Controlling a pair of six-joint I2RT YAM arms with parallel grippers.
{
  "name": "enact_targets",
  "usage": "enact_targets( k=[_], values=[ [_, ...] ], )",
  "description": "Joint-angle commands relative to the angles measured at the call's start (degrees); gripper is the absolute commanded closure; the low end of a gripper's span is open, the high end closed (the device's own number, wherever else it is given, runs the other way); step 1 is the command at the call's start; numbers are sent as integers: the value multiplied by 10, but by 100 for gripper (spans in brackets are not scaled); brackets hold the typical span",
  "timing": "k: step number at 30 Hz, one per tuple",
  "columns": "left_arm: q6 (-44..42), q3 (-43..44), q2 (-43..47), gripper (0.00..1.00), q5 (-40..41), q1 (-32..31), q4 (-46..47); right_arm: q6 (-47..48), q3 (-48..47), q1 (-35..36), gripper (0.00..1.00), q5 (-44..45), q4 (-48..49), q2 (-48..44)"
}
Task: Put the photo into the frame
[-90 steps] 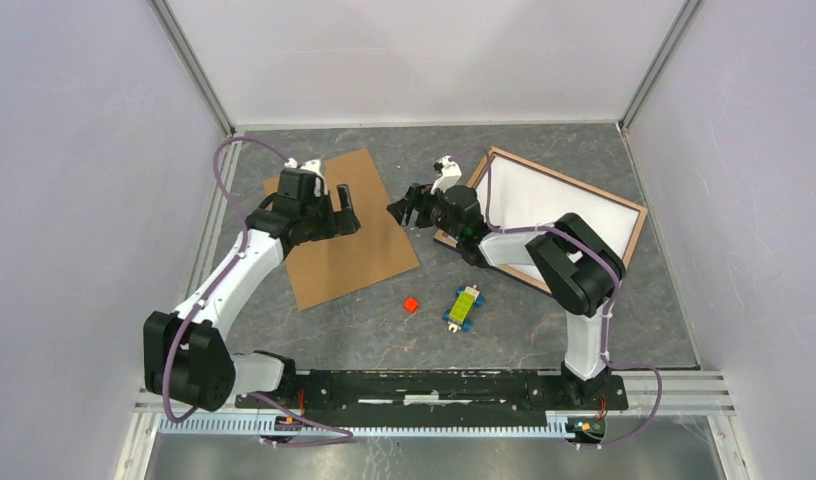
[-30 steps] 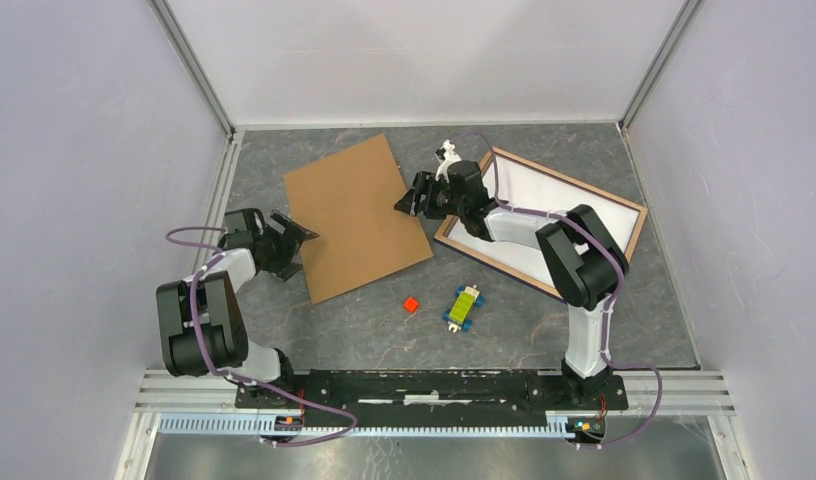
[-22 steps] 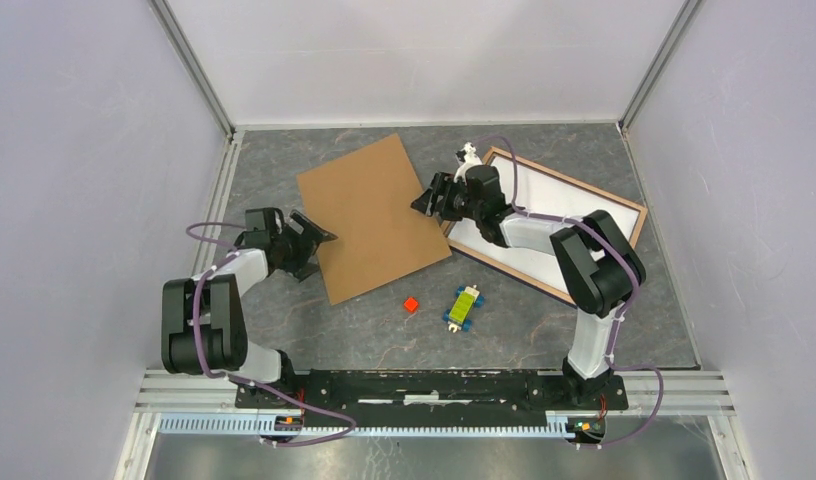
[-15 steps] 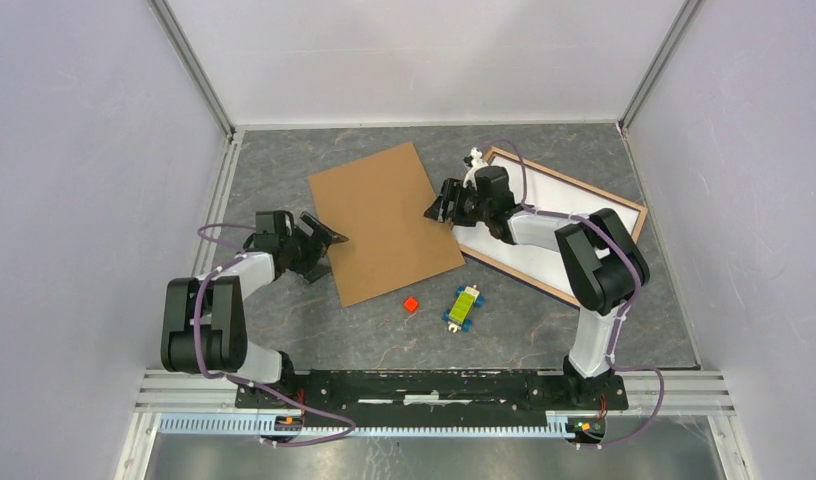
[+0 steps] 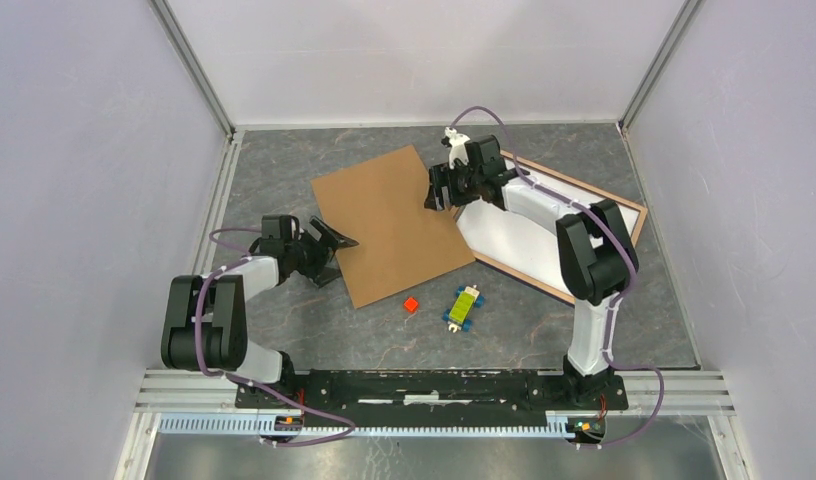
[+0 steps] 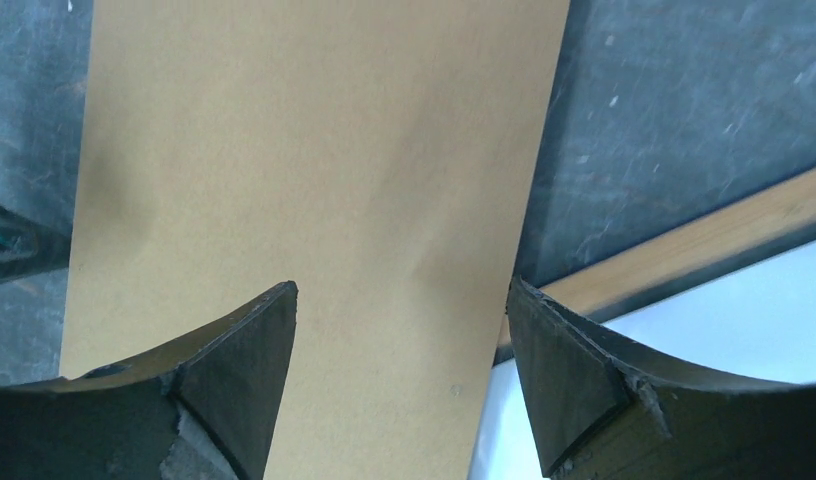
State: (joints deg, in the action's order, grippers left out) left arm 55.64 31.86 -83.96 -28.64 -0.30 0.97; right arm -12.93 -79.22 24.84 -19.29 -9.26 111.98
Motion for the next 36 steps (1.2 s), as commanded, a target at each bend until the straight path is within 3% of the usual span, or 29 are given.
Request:
enact_targets(
  k=[1, 9, 14, 19, 23, 29, 36],
  values=[
    [-15, -26, -25, 0, 25, 1, -54, 38, -80, -14, 18, 5, -53, 52],
    [-37, -18, -33, 0, 42, 2, -68, 5, -226, -31, 22, -68, -78, 172],
    [-64, -9, -19, 0, 78, 2, -109, -29, -230, -37, 26, -105, -43, 210],
    [-92, -7, 60, 0, 125, 2, -155, -56, -214, -42, 30, -137, -12, 228],
    [-130, 46, 113, 0, 180, 2, -228, -66, -188, -48, 30, -142, 10, 223],
    [-90, 59, 94, 0, 32, -8, -144, -63, -186, -55, 31, -148, 4, 223],
    [-82, 53, 35, 0, 71, -47, -100, -81, -175, -56, 33, -169, 17, 223]
  ],
)
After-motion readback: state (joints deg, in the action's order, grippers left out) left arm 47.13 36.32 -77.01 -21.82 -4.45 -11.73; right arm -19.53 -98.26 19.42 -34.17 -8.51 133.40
